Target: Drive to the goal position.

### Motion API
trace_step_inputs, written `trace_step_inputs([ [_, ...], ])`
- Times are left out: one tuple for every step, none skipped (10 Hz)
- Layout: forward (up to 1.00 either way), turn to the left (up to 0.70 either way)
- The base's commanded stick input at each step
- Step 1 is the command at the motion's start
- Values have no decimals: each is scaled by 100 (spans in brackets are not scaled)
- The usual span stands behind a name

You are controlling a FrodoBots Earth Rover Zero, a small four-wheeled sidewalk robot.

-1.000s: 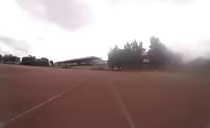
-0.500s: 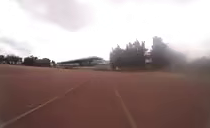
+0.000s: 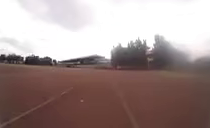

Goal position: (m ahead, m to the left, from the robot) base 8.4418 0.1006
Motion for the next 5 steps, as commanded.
trace_step_inputs([
  [100, -10],
  [100, -13],
  [100, -17],
  [100, -21],
  [100, -25],
])
